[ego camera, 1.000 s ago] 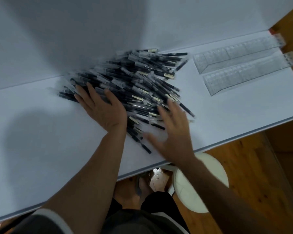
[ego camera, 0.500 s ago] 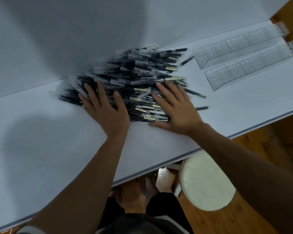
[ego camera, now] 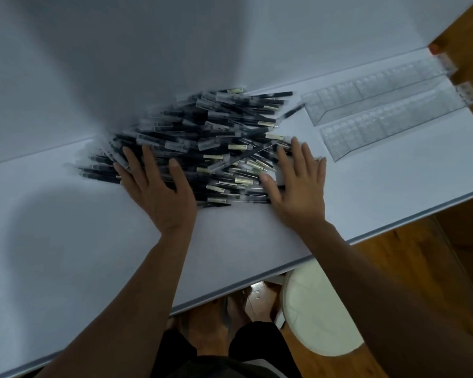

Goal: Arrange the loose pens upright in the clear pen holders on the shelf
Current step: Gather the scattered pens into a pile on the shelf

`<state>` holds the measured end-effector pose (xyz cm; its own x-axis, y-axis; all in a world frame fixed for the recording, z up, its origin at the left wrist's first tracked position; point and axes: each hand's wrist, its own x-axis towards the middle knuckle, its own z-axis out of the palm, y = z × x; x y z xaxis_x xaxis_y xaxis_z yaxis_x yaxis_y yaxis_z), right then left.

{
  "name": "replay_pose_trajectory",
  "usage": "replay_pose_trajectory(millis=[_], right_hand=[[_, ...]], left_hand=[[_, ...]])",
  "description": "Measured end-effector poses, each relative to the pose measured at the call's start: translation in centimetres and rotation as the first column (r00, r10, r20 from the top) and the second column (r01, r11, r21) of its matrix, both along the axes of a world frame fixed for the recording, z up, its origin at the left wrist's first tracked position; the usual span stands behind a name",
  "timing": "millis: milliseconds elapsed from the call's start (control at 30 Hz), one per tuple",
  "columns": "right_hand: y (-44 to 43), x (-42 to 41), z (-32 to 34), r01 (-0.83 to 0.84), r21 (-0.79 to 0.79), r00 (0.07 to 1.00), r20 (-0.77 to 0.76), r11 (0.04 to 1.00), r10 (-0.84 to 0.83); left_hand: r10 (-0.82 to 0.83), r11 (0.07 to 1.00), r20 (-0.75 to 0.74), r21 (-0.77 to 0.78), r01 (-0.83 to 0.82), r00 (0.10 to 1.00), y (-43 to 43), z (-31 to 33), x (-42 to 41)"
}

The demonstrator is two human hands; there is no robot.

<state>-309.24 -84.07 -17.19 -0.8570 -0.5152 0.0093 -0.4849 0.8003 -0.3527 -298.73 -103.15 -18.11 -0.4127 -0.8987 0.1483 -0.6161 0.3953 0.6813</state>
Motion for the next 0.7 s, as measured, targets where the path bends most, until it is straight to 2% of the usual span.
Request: replay_pose_trajectory(millis=[100, 233, 300, 400, 467, 700], right_hand=[[-1.3, -0.5, -0.1, -0.046, -0.062, 0.999, 0.005, 0.997, 0.046], [-1.5, -2.0, 0.6, -0.044, -0.276, 0.999, -0.012, 0.96, 0.043], [-2.7, -4.1, 1.3, -0.004, -0.259, 1.0, -0.02, 0.966, -0.001], [-5.0, -6.2, 1.6, 0.084, -0.126, 0.984, 0.164, 0.988, -0.063], [-6.0, -6.1, 1.3, 0.07, -0.049, 0.974, 0.221, 0.996, -0.057], [-6.9, -5.0, 1.7, 0.013, -0.063, 0.961, 0.276, 0.998, 0.005]], left_hand=[[0.004, 1.0, -0.001, -0.021, -0.004, 1.0, 0.0, -0.3, -0.1], [0.025, 0.999, -0.01, -0.03, -0.026, 1.0, 0.1, -0.3, 0.0], [0.035, 0.999, -0.012, -0.032, -0.035, 0.999, 0.2, -0.3, -0.1], [0.039, 0.998, -0.01, -0.042, -0.039, 0.999, 0.3, -0.3, -0.3], [0.037, 0.998, -0.004, -0.042, -0.037, 0.999, 0.4, -0.3, -0.4], [-0.006, 1.0, 0.067, 0.003, 0.006, 0.998, 0.4, 0.3, -0.2]])
